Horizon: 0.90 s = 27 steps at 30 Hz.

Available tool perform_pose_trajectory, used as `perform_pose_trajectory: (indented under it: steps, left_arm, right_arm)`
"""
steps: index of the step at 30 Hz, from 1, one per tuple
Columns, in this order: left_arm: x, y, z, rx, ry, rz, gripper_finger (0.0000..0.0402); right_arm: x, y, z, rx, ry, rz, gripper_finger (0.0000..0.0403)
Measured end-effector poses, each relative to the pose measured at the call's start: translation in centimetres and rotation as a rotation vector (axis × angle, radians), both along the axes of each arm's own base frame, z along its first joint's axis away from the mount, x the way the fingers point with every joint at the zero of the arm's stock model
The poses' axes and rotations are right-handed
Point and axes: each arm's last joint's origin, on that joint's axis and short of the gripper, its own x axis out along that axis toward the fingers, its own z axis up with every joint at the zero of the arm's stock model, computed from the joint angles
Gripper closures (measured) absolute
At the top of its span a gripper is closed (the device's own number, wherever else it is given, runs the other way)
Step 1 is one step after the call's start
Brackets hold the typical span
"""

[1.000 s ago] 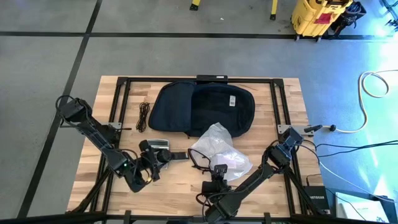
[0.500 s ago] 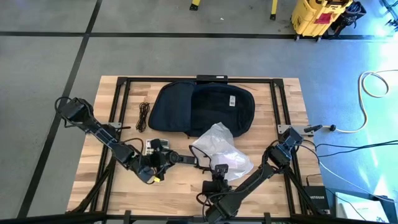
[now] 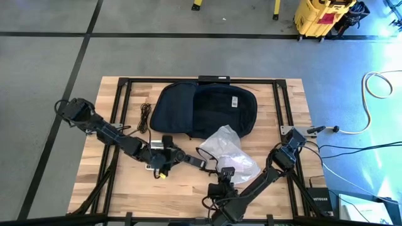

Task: Unpack backpack
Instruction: Remove the black hand fan from the transparent zip bag

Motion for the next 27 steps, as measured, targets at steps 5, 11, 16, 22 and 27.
perform_pose_trajectory:
  steps: [5, 11, 16, 22, 27]
  left_arm:
    - [0.8, 1.9, 0.1, 0.007, 0.011, 0.018, 0.0126]
    - [1.3, 3.9, 0.0, 0.077, 0.050, -0.002, 0.0126]
    - [1.5, 5.2, -0.2, -0.032, 0.059, 0.063, 0.0126]
    - [1.3, 5.3, -0.3, -0.052, 0.065, 0.132, 0.0126]
    - [1.0, 4.8, -0.4, -0.073, 0.062, 0.188, 0.0126]
  right_arm:
    - [0.0, 0.0, 0.0, 0.006, -0.008, -0.011, 0.0403]
    - [0.0, 0.0, 0.0, 0.007, -0.010, -0.013, 0.0403]
    - [-0.2, 0.2, 0.0, 0.015, -0.007, -0.015, 0.0403]
    - [-0.2, 0.3, 0.0, 0.016, -0.007, -0.015, 0.0403]
    - [-0.4, 0.4, 0.0, 0.017, -0.009, -0.011, 0.0403]
